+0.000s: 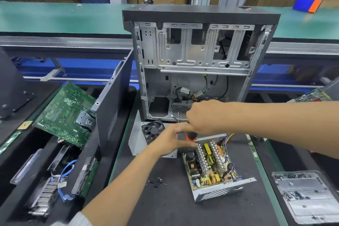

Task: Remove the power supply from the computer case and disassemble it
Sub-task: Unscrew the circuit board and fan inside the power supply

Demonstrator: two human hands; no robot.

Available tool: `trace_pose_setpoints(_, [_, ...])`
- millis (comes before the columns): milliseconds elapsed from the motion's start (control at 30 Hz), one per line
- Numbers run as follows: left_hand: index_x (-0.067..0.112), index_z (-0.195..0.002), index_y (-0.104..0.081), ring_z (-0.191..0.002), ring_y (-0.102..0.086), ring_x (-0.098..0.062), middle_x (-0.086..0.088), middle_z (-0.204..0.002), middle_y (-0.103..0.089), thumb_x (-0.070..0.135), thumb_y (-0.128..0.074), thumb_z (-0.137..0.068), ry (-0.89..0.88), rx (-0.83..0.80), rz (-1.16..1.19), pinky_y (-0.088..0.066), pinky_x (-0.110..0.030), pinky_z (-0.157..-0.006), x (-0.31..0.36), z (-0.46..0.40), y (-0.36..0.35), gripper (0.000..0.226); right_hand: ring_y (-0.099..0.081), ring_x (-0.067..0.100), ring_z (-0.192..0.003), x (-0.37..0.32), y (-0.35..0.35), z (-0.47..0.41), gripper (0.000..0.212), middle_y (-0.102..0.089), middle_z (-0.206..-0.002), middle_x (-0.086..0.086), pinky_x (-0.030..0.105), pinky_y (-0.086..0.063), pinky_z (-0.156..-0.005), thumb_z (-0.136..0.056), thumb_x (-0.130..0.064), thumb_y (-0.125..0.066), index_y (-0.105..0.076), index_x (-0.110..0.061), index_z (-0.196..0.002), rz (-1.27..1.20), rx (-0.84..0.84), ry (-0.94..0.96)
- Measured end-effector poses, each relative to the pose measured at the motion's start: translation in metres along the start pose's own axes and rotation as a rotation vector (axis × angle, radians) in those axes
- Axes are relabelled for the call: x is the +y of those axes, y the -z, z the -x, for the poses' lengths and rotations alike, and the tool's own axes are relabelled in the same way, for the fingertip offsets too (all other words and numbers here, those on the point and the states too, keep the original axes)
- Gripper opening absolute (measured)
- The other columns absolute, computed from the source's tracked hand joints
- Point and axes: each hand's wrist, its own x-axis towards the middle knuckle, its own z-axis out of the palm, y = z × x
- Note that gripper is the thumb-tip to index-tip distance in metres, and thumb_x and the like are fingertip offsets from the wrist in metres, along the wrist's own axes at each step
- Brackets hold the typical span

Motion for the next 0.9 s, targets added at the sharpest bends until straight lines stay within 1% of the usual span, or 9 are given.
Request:
trace_pose_setpoints(133, [0.017, -0.108, -0.070, -0.110, -0.060, -0.002, 0.016, -0.105, -0.071, 0.010, -0.078, -0.081, 0.054, -0.001, 0.069, -0.042, -0.016, -0.099, -0.002, 0.002, 0.005, 0.030, -0.045, 0.021, -0.066, -0.007, -0.002, 0.000, 0.025, -0.051, -0.095, 0.007, 0.032, -0.034, -0.055, -0.099, -0.027, -0.049, -0.051, -0.011, -0.118, 0.105, 0.030, 0.027])
trace_pose_setpoints(267, [0.034, -0.100, -0.072, -0.106, -0.061, -0.002, 0.013, -0.103, -0.071, 0.015, -0.078, -0.082, 0.073, -0.022, 0.118, -0.042, -0.015, -0.094, 0.001, 0.007, 0.010, 0.027, -0.029, 0.019, -0.087, -0.001, -0.013, 0.005, 0.047, -0.034, -0.114, 0.006, 0.026, -0.028, -0.054, -0.086, -0.012, -0.060, -0.042, -0.022, -0.129, 0.021, 0.085, 0.189])
trace_pose_setpoints(433, [0.023, -0.103, -0.073, -0.111, -0.061, -0.011, 0.002, -0.107, -0.071, 0.018, -0.078, -0.080, 0.051, -0.022, 0.071, -0.041, -0.030, -0.103, 0.000, 0.005, 0.003, 0.024, -0.050, 0.027, -0.080, -0.001, -0.016, 0.009, 0.056, -0.035, -0.094, 0.004, 0.034, -0.037, -0.061, -0.085, -0.059, -0.057, -0.040, -0.016, -0.116, -0.159, 0.096, 0.004])
trace_pose_setpoints(500, [0.021, -0.099, -0.073, -0.108, -0.061, -0.013, -0.004, -0.108, -0.068, 0.018, -0.078, -0.081, 0.076, -0.020, 0.054, -0.041, -0.027, -0.101, 0.002, 0.004, 0.002, 0.019, -0.058, 0.028, -0.083, -0.005, -0.013, 0.008, 0.043, -0.047, -0.086, 0.004, 0.034, -0.039, -0.060, -0.094, -0.053, -0.047, -0.049, -0.012, -0.109, -0.087, 0.128, -0.096])
trace_pose_setpoints(567, [0.032, -0.093, -0.074, -0.106, -0.061, -0.006, 0.007, -0.104, -0.069, 0.016, -0.079, -0.081, 0.058, -0.018, 0.035, -0.041, -0.017, -0.097, 0.005, 0.003, 0.000, 0.020, -0.061, 0.028, -0.087, -0.009, -0.013, 0.007, 0.031, -0.059, -0.097, 0.007, 0.034, -0.042, -0.061, -0.100, -0.039, -0.045, -0.056, -0.011, -0.107, -0.007, 0.137, -0.099])
trace_pose_setpoints(667, [0.033, -0.097, -0.073, -0.111, -0.060, -0.002, 0.010, -0.105, -0.072, 0.014, -0.078, -0.081, 0.089, -0.016, 0.065, -0.039, -0.019, -0.099, 0.005, 0.003, -0.001, 0.025, -0.051, 0.025, -0.079, -0.007, -0.008, 0.010, 0.025, -0.043, -0.101, 0.005, 0.031, -0.036, -0.054, -0.096, -0.026, -0.051, -0.046, -0.018, -0.119, -0.055, 0.054, 0.012])
trace_pose_setpoints(733, [0.041, -0.089, -0.071, -0.106, -0.061, 0.001, 0.017, -0.097, -0.072, 0.012, -0.077, -0.082, 0.100, -0.023, 0.078, -0.038, -0.022, -0.098, 0.004, 0.004, -0.001, 0.030, -0.046, 0.023, -0.080, -0.002, -0.005, 0.013, 0.039, -0.033, -0.104, 0.003, 0.030, -0.032, -0.051, -0.089, -0.021, -0.060, -0.041, -0.022, -0.123, -0.153, 0.001, 0.080])
trace_pose_setpoints(833, [0.034, -0.090, -0.072, -0.102, -0.062, -0.001, 0.014, -0.095, -0.071, 0.010, -0.074, -0.084, 0.091, -0.031, 0.067, -0.043, -0.020, -0.095, 0.005, 0.004, -0.001, 0.025, -0.049, 0.024, -0.079, -0.002, -0.005, 0.014, 0.057, -0.036, -0.102, 0.003, 0.033, -0.039, -0.059, -0.083, -0.051, -0.065, -0.038, -0.020, -0.123, -0.210, 0.035, -0.008])
trace_pose_setpoints(900, [0.021, -0.097, -0.071, -0.095, -0.063, -0.001, 0.010, -0.095, -0.071, 0.010, -0.074, -0.085, 0.107, -0.031, 0.078, -0.046, -0.014, -0.086, 0.007, 0.005, 0.000, 0.017, -0.053, 0.027, -0.079, -0.008, -0.007, 0.012, 0.049, -0.046, -0.093, 0.004, 0.034, -0.040, -0.061, -0.090, -0.055, -0.054, -0.046, -0.014, -0.115, -0.128, 0.107, -0.118])
